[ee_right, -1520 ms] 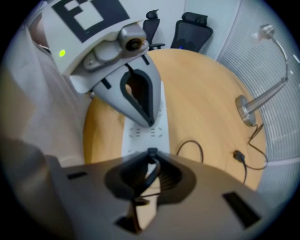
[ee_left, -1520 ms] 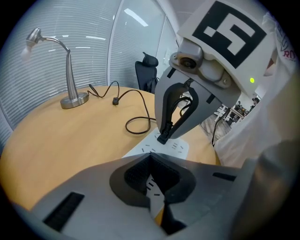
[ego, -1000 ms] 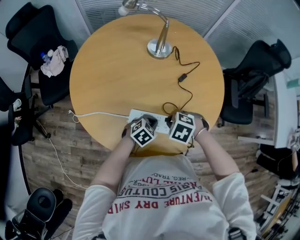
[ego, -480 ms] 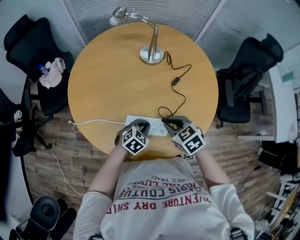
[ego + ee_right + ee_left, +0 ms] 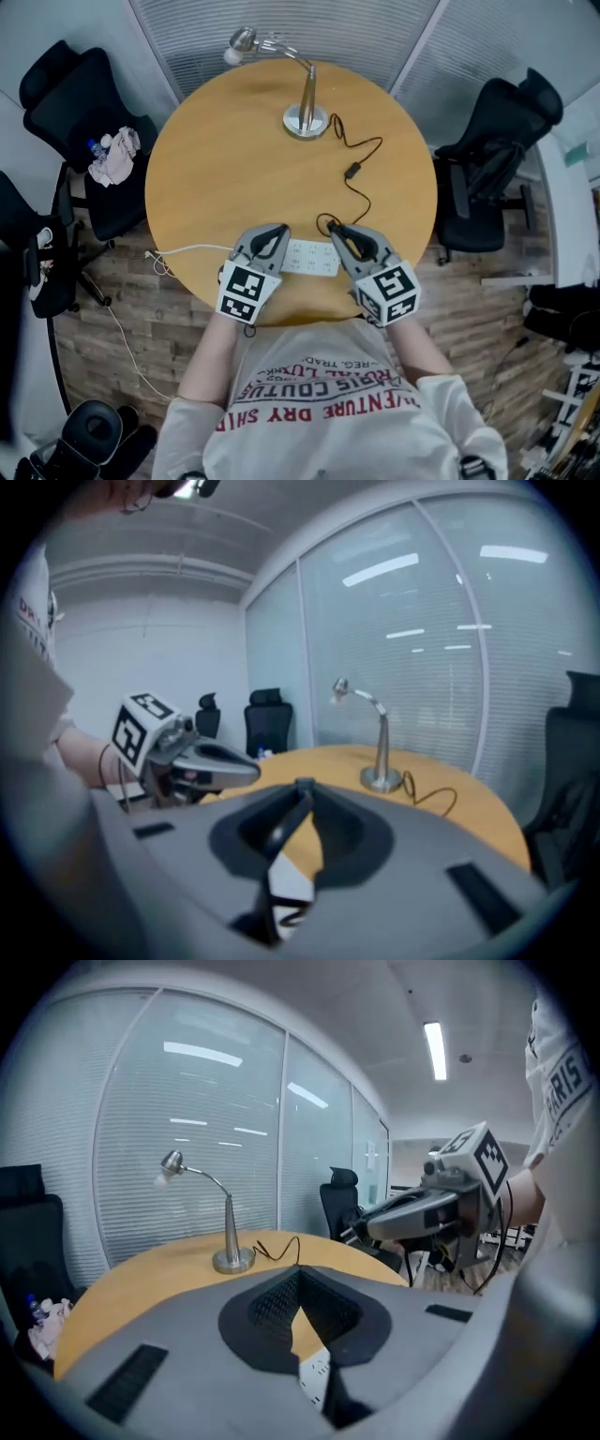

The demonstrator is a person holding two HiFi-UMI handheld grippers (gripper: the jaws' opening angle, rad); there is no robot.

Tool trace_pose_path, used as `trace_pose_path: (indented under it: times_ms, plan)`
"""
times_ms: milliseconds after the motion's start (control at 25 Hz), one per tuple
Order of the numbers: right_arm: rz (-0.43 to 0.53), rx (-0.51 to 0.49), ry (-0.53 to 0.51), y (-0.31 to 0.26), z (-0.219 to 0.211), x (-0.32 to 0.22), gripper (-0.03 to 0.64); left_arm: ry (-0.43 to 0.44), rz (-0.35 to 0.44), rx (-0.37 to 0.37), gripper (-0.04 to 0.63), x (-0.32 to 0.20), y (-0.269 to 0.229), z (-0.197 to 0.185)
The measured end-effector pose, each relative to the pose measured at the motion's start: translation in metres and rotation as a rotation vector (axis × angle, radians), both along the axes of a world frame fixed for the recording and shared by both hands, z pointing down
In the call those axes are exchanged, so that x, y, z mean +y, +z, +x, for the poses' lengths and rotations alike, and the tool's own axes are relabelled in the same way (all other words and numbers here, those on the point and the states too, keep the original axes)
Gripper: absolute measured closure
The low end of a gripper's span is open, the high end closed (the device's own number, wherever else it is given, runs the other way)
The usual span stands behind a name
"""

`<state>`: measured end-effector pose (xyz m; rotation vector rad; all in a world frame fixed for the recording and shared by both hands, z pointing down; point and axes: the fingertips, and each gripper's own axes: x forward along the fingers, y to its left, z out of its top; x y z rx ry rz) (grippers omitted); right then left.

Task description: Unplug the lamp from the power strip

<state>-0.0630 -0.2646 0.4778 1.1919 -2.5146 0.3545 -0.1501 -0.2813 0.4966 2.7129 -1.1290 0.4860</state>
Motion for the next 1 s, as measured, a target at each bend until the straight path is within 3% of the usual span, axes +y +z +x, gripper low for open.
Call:
trace_pose_path:
  times_ms: [240,400,520,1000]
  plan:
    - [0.144,-0.121,0.066,-0.043,0.004,-0.001,0.545,-0.053,0.115,0.110,0.568,0.004,-0.061,-0.017]
    - [0.162,-0.130,0.079,-0.050,0.005,-0.002,0.545,-0.094,0.168,0.188,0.568,0.007,-0.086,-0.033]
    - [0.176,-0.141,0.094,-0.053,0.007,-0.001,0.545,-0.107,0.161,0.243,0.568,0.010,-0.091,-0.041]
    - [0.196,-0.128,0.078,-0.055,0.004,-0.006,0.545,-0.119,0.146,0.255,0.568,0.003,-0.084,-0.046]
